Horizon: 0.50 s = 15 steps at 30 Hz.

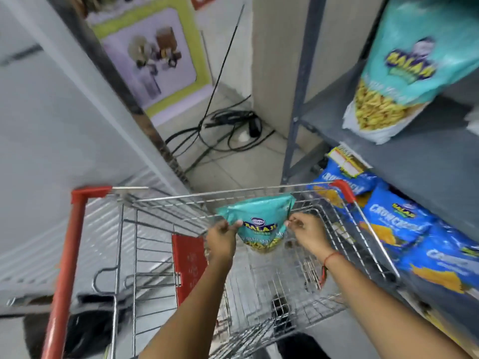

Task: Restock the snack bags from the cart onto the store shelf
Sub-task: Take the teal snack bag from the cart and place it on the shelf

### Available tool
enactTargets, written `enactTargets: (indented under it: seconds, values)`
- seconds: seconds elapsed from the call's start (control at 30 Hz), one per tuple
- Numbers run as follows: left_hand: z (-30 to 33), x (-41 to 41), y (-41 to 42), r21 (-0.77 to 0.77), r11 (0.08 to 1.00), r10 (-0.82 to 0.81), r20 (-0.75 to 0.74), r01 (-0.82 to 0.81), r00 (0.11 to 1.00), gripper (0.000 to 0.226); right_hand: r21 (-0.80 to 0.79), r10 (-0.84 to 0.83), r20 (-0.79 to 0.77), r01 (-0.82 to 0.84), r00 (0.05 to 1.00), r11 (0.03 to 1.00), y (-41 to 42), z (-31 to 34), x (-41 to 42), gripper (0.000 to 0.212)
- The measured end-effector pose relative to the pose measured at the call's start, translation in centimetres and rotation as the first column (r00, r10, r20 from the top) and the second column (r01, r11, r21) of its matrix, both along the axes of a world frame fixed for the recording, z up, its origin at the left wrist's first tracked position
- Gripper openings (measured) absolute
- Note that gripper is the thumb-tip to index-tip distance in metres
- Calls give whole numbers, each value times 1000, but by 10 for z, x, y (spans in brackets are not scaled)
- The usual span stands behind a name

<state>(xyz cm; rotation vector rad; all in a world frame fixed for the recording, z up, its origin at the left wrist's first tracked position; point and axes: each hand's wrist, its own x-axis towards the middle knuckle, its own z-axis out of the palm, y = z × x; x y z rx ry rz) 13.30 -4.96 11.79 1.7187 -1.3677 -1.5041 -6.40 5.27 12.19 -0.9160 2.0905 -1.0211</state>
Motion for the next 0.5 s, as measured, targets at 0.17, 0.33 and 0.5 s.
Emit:
enactTargets:
  seconds: [0.17, 0.33, 0.5]
  values:
    - [93, -50, -6, -254, 939, -275, -152, 232, 949, 15, -211, -243, -160, 208, 957, 955, 42, 101, -20, 11]
    - [213, -106, 15, -467, 807, -491, -190, 361, 850, 20, -385, -461, -146, 379, 876, 842, 85, 198, -48, 11]
    - [297, -152, 34, -647, 675, -579, -165, 355, 799, 34, -546, -569, -97, 434, 817, 716, 135, 286, -59, 10]
